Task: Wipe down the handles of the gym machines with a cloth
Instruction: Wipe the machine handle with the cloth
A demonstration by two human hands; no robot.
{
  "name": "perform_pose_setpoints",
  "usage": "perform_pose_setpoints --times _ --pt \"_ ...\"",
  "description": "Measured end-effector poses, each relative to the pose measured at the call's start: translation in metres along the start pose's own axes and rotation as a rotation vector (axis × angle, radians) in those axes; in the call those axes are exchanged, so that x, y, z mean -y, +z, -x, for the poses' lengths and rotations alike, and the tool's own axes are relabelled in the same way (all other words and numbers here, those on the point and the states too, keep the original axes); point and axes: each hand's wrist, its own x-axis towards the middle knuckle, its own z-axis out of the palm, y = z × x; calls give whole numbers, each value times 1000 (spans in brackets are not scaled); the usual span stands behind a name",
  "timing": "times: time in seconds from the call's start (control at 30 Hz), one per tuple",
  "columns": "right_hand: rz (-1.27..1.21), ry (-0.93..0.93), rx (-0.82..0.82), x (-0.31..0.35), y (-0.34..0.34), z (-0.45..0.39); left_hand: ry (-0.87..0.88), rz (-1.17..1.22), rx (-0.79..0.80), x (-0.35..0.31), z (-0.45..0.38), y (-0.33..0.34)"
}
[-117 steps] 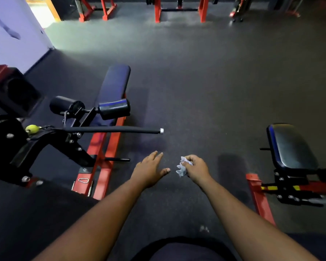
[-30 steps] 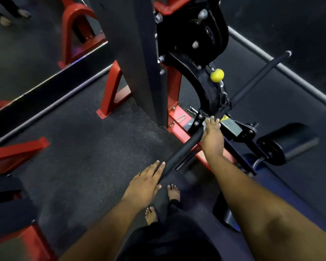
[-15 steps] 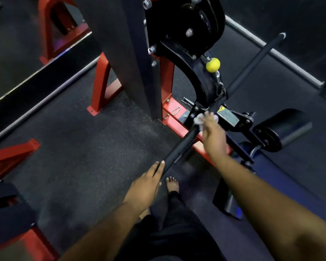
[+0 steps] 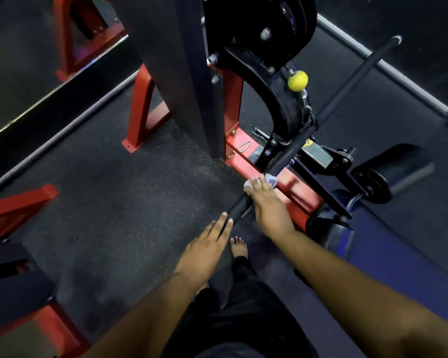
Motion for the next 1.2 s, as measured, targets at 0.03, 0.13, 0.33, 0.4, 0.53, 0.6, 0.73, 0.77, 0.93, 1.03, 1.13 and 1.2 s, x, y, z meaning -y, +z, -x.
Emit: perform_pose_setpoints --times 0.03,0.13,0.33,0.4,0.53,0.6,0.73,0.77,0.93,1.03,1.13,1.2 --pt "-30 -61 38 -2 -4 3 -3 10 1 0 0 0" --pt "-84 13 -65 -21 -43 -16 -9 26 -8 0 -1 0" --pt "33 352 -180 -69 -77 -77 1 4 -21 1 2 3" --pt "77 339 -163 -65 -59 -78 3 3 -10 -1 3 1" --pt "37 287 -161 -31 -24 -49 -4 3 -5 -2 3 -1" --pt "38 176 -113 -13 -6 -19 -3 10 3 -2 2 -1" --pt "-38 -146 84 12 -2 31 -3 40 2 0 1 0" --pt "-52 -157 112 11 -11 31 -7 48 -4 1 2 2" --pt "-106 352 -215 -32 -74 -30 3 54 -71 9 4 22" --pt "-320 562 -410 -57 -72 -60 8 -22 -60 10 6 28" --pt "-571 709 -511 -37 -31 -66 -24 -44 -47 8 5 31" --pt "-732 774 -627 -9 -6 -58 -35 -22 -50 5 4 31"
